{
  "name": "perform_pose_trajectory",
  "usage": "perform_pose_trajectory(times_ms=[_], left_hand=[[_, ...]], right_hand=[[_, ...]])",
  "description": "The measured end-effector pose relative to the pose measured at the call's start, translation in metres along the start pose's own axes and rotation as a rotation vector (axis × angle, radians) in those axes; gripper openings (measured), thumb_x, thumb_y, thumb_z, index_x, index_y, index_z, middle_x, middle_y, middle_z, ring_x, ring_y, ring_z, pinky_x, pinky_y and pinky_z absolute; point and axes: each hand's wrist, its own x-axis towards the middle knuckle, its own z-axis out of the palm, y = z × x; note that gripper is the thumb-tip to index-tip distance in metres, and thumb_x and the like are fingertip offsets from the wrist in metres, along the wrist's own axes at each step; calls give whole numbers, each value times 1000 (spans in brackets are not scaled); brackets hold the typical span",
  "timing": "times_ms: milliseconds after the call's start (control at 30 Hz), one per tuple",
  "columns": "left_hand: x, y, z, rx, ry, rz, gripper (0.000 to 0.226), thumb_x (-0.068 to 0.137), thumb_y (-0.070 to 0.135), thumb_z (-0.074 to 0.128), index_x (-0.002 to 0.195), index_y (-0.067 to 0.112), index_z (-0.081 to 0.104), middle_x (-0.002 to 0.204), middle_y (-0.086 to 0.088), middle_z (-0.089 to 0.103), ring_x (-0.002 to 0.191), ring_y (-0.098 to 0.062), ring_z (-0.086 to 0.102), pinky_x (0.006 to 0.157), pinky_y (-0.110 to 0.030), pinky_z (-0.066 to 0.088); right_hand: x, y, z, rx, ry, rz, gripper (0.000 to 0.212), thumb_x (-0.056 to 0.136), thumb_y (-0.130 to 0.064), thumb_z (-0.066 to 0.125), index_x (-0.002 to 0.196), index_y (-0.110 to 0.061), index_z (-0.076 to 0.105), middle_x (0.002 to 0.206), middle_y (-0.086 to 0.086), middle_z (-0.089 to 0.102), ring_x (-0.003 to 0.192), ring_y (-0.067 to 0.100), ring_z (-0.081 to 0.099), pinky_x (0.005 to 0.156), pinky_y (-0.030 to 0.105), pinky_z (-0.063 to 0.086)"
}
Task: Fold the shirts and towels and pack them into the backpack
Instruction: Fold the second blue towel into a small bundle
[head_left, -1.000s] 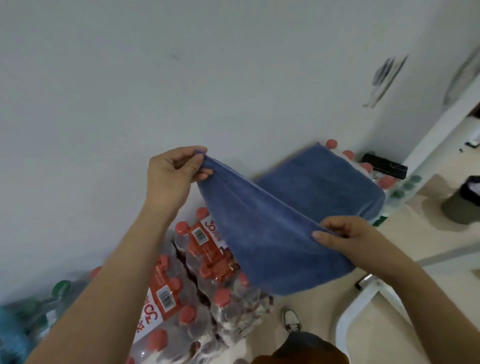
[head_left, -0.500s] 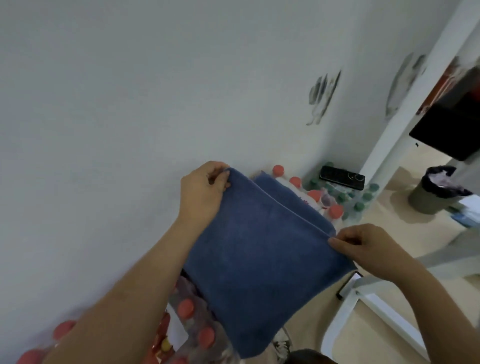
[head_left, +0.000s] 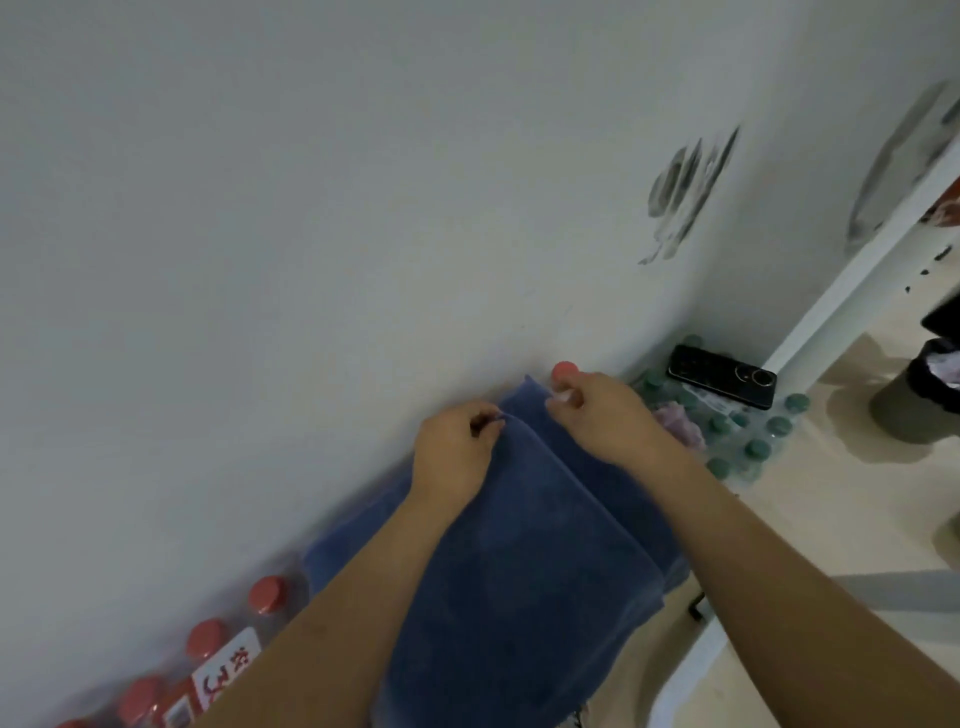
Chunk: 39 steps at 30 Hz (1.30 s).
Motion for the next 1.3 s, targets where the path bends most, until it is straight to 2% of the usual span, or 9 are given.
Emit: perform_pose_trajectory(times_ms=[167, 267, 367, 433, 533, 700, 833, 1100, 1300], left_hand=[[4, -2, 5, -26, 0, -8, 17, 90, 21, 60, 100, 23, 73, 100, 6, 73, 93, -10, 65, 84, -18, 44], [5, -2, 6, -85, 2, -36, 18, 91, 19, 59, 99, 25, 74, 98, 7, 73, 91, -10, 65, 88, -25, 49], [7, 0, 3, -240, 28, -41, 21, 89, 16, 59, 83, 32, 71, 80, 11, 72, 76, -12, 67, 78, -39, 56], [9, 4, -2, -288, 74, -25, 28, 89, 14, 59, 75, 37, 68, 73, 14, 69, 67, -11, 66, 72, -42, 57], [15, 13, -5, -299, 110, -36, 27, 90, 15, 60, 74, 37, 66, 69, 12, 68, 61, -12, 65, 70, -40, 56], [29, 20, 8, -31, 102, 72, 16, 93, 25, 55, 87, 22, 69, 80, 5, 70, 71, -15, 64, 73, -36, 52], [41, 21, 20, 225, 63, 126, 25, 96, 32, 47, 93, 23, 70, 87, 2, 71, 78, -18, 63, 75, -34, 49], [48, 23, 32, 557, 42, 180, 20, 96, 29, 45, 97, 25, 65, 96, 2, 67, 84, -19, 63, 71, -29, 45], [49, 29, 35, 540, 17, 116, 20, 94, 30, 46, 96, 25, 65, 91, 0, 70, 80, -20, 65, 68, -31, 48]], right_hand=[[46, 2, 23, -80, 39, 43, 25, 90, -30, 58, 99, -8, 63, 96, 12, 63, 94, 32, 59, 72, 32, 42], [37, -4, 21, 58, 174, -35, 23, 88, -27, 61, 107, -16, 58, 93, 4, 57, 84, 22, 57, 73, 31, 45], [12, -12, 17, 241, -58, -148, 6, 89, -33, 62, 85, -28, 61, 71, -17, 57, 68, 1, 52, 64, 24, 43], [-8, -14, 19, 288, -167, -169, 26, 89, -32, 62, 66, -31, 51, 55, -20, 51, 54, -1, 46, 54, 16, 32], [-35, -13, 24, 335, -52, -86, 33, 90, -26, 60, 62, -22, 44, 52, -10, 47, 51, 5, 42, 51, 19, 31], [-49, -12, 10, 7, 154, 3, 23, 94, -37, 50, 78, -20, 52, 65, -6, 51, 62, 14, 48, 57, 35, 40], [-39, -1, 11, -233, 168, 75, 19, 98, -36, 41, 92, -21, 50, 77, -4, 48, 73, 17, 45, 59, 32, 34], [-30, 10, 23, -247, 136, 76, 16, 97, -35, 39, 90, -21, 43, 86, -2, 52, 74, 17, 47, 54, 31, 31], [-5, 11, 15, -172, 114, -52, 31, 91, -28, 53, 121, -17, 56, 115, 5, 55, 104, 25, 46, 83, 34, 40]])
